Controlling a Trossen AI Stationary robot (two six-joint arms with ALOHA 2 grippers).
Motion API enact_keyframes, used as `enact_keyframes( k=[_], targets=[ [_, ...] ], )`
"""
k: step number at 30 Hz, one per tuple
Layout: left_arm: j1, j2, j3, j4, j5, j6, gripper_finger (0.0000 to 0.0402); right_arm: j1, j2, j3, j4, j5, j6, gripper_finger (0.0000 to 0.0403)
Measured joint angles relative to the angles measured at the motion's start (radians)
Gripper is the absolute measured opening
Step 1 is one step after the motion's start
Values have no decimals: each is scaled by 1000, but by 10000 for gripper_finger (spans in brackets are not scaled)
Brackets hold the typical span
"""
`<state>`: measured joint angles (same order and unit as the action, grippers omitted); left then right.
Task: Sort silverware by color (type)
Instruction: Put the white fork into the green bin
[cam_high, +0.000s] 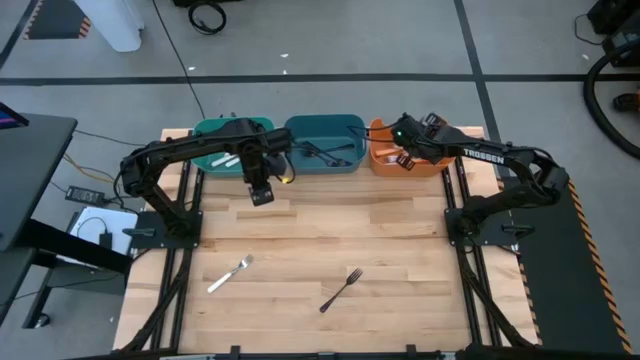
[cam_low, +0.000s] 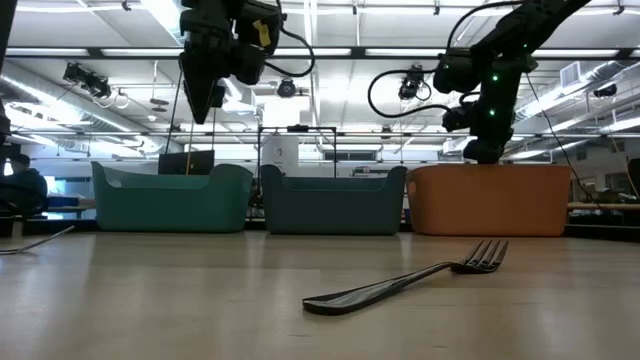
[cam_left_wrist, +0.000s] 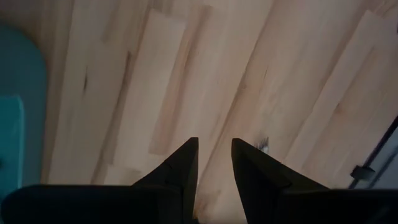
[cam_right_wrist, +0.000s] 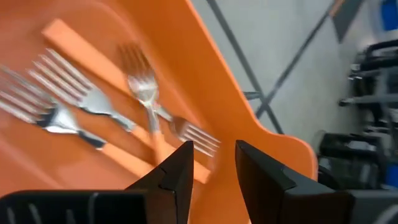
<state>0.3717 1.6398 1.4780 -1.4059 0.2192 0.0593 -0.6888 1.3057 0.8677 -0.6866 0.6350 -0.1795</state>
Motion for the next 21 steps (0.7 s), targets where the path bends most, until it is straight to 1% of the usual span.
enact_keyframes(
  k=[3,6,9,14,17,21],
  targets=[
    [-12,0,-1,-46,0,-33,105,0,-8,0,-1,51,0,126],
    [-43,-14,-2,-78,0,-57,105,0,-24,0,-1,51,2,126],
    [-83,-52,-24,-60,0,-91,105,0,-36,0,1,49,4,126],
    [-150,-160,-178,12,0,-234,105,0,-40,0,10,42,4,126],
    [-190,-234,-283,40,-1,-380,105,0,-40,0,27,30,4,126],
    [-275,-321,-397,88,0,-565,105,-1,-40,0,72,19,4,126]
  ],
)
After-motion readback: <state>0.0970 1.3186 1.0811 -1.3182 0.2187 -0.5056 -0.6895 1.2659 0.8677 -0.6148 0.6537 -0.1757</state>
